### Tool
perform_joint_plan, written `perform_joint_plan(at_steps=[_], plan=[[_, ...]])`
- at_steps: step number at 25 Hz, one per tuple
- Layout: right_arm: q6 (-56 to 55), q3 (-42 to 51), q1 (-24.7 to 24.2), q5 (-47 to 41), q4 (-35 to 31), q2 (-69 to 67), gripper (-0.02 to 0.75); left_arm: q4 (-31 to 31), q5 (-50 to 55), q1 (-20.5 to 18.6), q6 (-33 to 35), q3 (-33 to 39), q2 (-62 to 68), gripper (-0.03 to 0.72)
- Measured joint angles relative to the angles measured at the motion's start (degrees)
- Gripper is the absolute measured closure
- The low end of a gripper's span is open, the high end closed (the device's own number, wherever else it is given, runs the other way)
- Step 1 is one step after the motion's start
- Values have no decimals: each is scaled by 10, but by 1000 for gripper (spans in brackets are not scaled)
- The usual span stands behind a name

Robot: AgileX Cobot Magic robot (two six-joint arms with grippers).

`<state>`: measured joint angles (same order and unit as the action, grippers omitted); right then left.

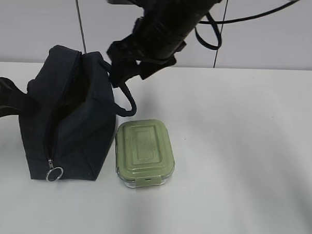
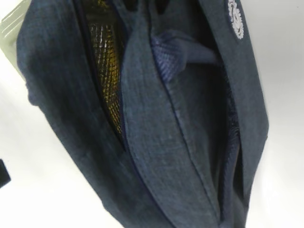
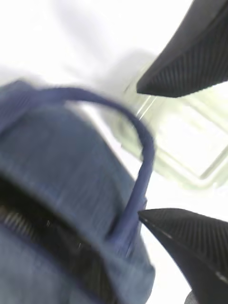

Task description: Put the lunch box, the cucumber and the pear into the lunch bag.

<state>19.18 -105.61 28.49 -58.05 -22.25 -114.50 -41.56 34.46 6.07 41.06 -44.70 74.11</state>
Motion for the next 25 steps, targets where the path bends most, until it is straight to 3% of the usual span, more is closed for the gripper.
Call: perform_joint_plan(at_steps=[7,10,11,14,25], plan=[[3,72,-83,-39,-40,0,183,0,0,0,0,0,0,687],[37,119,-115,-39,-98,0,184,0,0,0,0,0,0,687],[82,162,-144,-37,-178,0,183,0,0,0,0,0,0,687],[143,219,-177,-27,-251,0,183,0,0,0,0,0,0,687],[192,240,-184,-28,-304,-51,184,0,-5,0,0,0,0,687]])
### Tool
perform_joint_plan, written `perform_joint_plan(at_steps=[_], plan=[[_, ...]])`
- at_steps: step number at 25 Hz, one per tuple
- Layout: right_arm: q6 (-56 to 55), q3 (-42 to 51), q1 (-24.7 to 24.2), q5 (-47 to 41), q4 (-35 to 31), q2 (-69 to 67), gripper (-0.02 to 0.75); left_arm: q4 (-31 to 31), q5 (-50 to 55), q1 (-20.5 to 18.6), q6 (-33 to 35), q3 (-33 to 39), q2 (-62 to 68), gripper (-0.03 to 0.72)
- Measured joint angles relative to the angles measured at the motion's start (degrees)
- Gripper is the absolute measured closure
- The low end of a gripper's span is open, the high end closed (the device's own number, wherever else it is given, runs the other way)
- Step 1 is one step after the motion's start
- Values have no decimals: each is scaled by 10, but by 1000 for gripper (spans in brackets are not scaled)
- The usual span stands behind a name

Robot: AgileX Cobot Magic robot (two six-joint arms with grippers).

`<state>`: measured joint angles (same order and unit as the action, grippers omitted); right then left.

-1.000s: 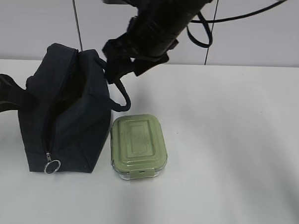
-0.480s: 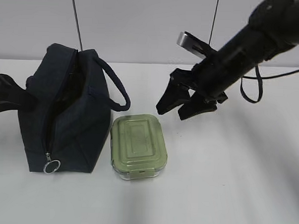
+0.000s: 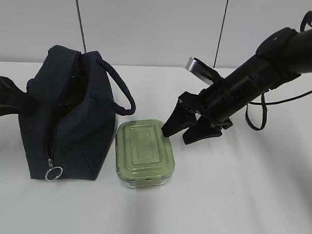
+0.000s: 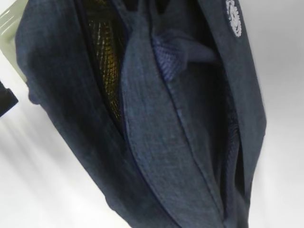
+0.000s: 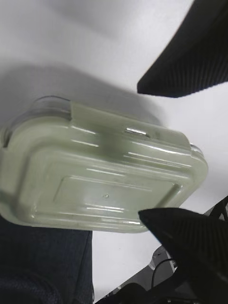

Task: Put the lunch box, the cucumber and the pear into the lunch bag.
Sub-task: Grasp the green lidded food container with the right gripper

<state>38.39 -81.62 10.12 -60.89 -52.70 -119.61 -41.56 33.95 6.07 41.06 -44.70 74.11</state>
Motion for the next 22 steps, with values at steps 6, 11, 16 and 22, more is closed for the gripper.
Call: perform_joint_plan(at_steps=[6,11,16,22], plan=[[18,0,0,0,-29,-4,184,0,-2,0,0,0,0,687],[20,0,0,10,-29,-4,185,0,-2,0,0,0,0,687],[29,0,0,11,-29,-17,186,0,-2,0,0,0,0,687],[50,0,0,-13,-31,-36,187,0,-2,0,0,0,0,687]])
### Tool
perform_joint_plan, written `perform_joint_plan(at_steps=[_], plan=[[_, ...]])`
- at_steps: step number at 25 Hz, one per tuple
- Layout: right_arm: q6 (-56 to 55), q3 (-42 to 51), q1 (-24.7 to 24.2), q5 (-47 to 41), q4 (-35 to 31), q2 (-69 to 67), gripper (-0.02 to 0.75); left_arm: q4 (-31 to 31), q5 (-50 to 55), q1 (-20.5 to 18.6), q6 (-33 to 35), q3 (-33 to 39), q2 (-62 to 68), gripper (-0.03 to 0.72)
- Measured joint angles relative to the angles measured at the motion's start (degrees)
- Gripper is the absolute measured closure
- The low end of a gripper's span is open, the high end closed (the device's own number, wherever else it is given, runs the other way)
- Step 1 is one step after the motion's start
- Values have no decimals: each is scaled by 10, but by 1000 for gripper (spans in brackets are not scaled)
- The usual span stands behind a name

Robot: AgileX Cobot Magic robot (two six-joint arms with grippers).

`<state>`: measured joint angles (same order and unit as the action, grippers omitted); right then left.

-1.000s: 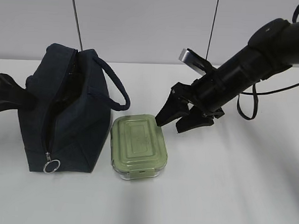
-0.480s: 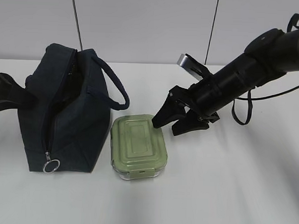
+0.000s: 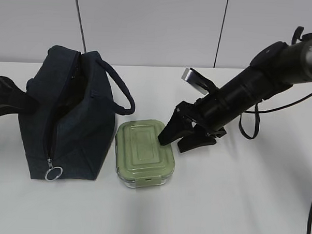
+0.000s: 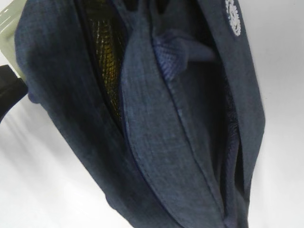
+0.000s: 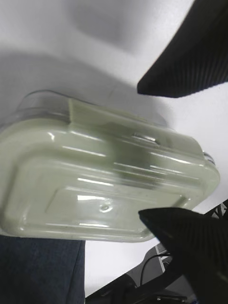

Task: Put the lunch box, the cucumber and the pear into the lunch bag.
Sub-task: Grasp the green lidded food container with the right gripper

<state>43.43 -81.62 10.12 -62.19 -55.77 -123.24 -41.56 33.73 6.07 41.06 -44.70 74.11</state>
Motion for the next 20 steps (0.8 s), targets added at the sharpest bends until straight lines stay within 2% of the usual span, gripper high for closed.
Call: perform_joint_plan(at_steps=[9,20], plan=[[28,0,2,-11,-32,-13,187,0,0,0,0,0,0,687],[34,0,30,17,-32,-13,195,0,-1,0,0,0,0,687]])
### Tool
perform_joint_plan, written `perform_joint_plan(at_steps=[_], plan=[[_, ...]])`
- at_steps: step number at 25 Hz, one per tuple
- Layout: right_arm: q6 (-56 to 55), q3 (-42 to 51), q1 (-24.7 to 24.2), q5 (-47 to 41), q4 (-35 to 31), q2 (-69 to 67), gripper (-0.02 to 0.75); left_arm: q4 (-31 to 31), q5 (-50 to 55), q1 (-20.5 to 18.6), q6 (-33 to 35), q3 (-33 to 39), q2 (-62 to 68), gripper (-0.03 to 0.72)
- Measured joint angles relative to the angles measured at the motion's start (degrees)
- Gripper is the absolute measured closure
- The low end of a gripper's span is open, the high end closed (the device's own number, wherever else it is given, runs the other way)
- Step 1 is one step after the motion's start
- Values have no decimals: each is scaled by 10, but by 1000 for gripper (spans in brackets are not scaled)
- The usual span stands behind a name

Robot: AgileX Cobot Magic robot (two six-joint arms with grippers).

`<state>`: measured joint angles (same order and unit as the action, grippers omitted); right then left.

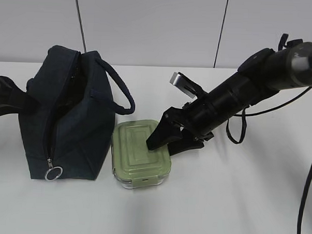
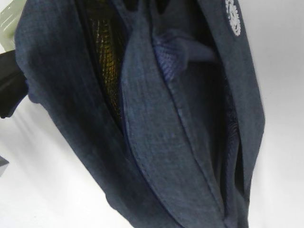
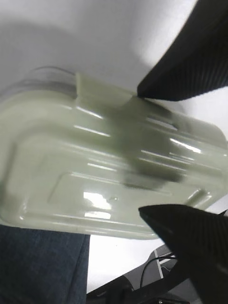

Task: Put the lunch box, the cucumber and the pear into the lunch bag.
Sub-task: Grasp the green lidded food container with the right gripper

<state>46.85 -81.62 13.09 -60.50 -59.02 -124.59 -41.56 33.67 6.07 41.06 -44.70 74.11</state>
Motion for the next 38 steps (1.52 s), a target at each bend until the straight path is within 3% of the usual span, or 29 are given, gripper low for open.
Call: perform_joint_plan(at_steps=[7,15,21,28,32,34,38], plan=[[0,0,1,16,7,0,386,0,0,0,0,0,0,687],[0,-1,1,-13,-8,-19,398,0,0,0,0,0,0,687],[0,-1,2,-19,-6,-25,268,0,0,0,0,0,0,687],[0,-1,3,-25,-2,-26,250,0,0,0,0,0,0,687],[0,-1,4,-30,-2,-26,301,0,0,0,0,0,0,687],[-1,-2,4,-34,-4,-26,392,0,0,0,0,0,0,687],[2,-2,4,-40,-3,-26,449,0,0,0,0,0,0,687]])
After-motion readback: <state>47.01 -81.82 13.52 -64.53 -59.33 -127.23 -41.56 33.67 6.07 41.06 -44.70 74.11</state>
